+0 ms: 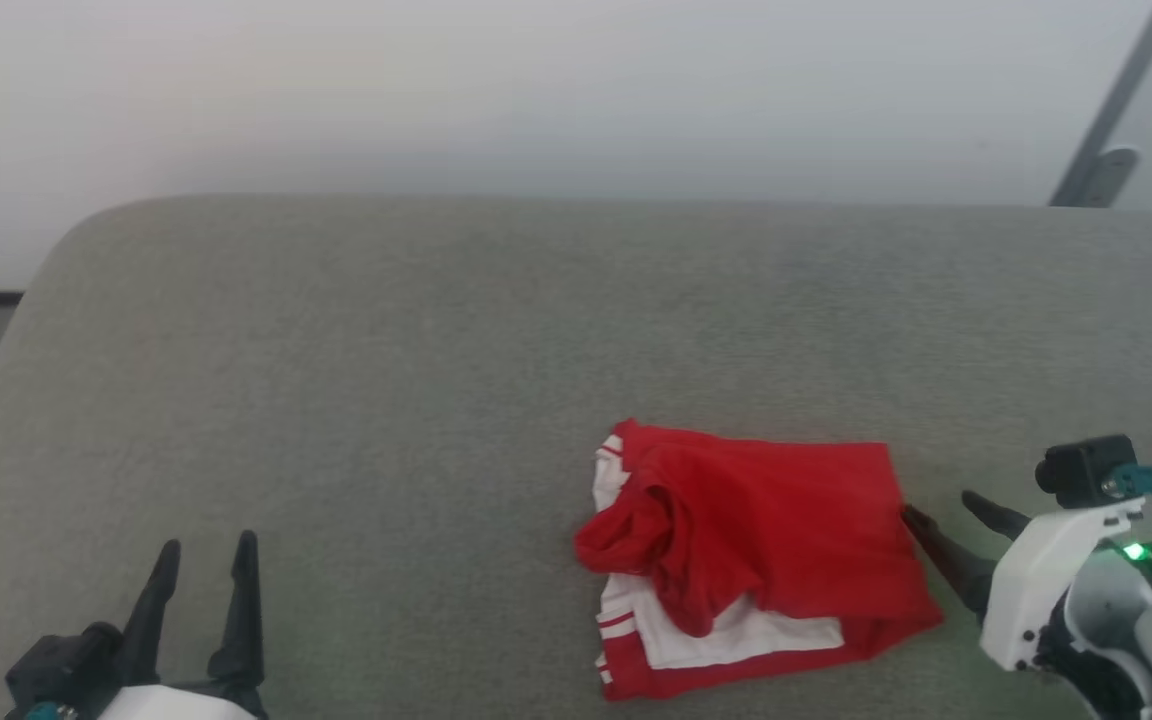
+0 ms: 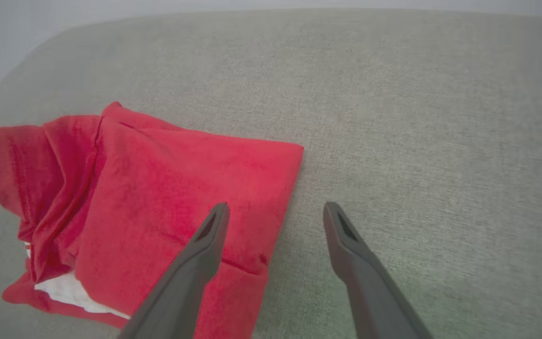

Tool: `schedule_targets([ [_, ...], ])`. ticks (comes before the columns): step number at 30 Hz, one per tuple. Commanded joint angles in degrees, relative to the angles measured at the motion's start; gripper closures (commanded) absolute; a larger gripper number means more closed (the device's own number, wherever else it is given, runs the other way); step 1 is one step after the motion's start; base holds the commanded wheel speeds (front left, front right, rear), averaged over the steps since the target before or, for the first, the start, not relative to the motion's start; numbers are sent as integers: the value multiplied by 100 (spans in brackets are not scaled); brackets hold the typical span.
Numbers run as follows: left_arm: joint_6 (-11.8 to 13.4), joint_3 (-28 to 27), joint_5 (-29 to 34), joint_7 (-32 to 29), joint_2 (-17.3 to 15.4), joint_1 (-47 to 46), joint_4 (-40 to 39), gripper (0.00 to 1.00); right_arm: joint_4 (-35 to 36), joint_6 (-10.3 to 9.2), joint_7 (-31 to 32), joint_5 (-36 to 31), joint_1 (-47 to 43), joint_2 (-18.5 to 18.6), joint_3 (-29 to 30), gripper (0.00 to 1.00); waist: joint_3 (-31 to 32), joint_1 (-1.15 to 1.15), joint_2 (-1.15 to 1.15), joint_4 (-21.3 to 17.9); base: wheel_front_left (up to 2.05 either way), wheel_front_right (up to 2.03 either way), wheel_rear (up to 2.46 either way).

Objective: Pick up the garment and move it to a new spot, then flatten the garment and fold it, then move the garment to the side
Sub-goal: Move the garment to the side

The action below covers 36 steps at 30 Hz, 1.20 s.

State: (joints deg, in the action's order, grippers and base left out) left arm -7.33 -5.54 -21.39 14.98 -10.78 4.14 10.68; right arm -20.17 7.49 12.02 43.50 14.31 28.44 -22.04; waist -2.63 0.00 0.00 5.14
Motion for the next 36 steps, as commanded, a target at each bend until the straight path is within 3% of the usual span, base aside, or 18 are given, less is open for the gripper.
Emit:
schedule_targets([
  [1, -15, 28, -22, 27, 5, -116, -1, 0, 1, 0, 184, 33, 83, 68, -35, 0, -87, 0, 0, 125, 0, 0, 0],
  [7, -16, 133, -32, 27, 86, -182, 15, 0, -127, 1, 1225, 152, 316, 242, -83, 0, -274, 0, 0, 350, 0, 0, 0],
  [17, -16, 331, 9, 27, 256, -367, 16, 0, -252, 1, 2549, 327, 575, 132, -116, 0, -600, 0, 0, 631, 0, 0, 0],
  [18, -16, 347, 17, 27, 270, -371, 22, 0, -239, 1, 2650, 352, 573, 117, -143, 3, -619, 0, 0, 647, 0, 0, 0],
  [19, -16, 355, 24, 27, 281, -389, 30, 0, -219, 1, 2751, 341, 569, 125, -176, 66, -634, 0, 0, 659, 0, 0, 0],
  [20, -16, 358, 29, 27, 292, -412, 34, 0, -185, 1, 2795, 330, 563, 131, -196, 100, -646, 0, 0, 668, 0, 0, 0],
  [36, -16, 280, 92, 27, 365, -692, -36, 0, 262, -4, 2811, -13, 845, 535, 694, 100, -794, 0, 0, 387, 0, 0, 0],
])
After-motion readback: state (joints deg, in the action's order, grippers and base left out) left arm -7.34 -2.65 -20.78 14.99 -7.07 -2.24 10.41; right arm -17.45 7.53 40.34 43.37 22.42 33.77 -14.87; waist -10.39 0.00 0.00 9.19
